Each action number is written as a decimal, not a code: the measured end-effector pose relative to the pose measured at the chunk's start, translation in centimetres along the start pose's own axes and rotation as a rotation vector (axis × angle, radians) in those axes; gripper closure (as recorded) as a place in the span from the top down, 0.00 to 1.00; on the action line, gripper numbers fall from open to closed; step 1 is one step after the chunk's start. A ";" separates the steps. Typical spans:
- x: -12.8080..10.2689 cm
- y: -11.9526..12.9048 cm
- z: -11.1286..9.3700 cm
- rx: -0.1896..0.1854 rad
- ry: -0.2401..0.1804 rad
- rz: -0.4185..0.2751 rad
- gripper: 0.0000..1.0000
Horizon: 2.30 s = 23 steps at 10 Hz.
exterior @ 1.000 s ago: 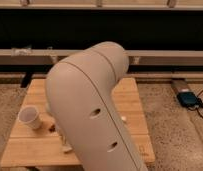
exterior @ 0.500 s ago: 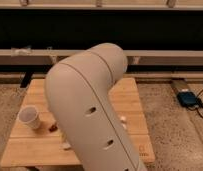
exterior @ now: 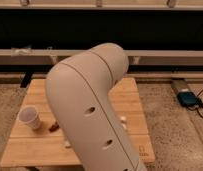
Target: Wipe the white sponge on the table
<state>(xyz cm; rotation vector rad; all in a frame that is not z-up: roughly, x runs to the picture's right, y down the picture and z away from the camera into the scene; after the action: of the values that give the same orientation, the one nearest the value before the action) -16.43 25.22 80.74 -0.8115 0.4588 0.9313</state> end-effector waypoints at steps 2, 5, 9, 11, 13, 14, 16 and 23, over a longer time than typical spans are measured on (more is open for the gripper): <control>0.0 -0.1 0.0 0.001 0.001 0.002 0.00; 1.3 -4.3 -0.5 0.041 0.006 0.069 0.00; 5.2 -11.5 -1.0 0.096 0.022 0.175 0.00; 6.2 -12.4 -1.0 0.103 0.033 0.200 0.00; 5.9 -11.1 -0.9 0.092 0.029 0.194 0.03; 5.5 -10.4 -1.0 0.082 0.019 0.189 0.11; 4.3 -9.0 -1.8 0.050 -0.006 0.154 0.31; 1.9 -7.1 -3.7 -0.003 -0.040 0.049 0.80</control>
<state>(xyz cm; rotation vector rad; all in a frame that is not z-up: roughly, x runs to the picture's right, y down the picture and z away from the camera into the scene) -9.47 20.91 80.11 -0.7853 0.4442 0.9923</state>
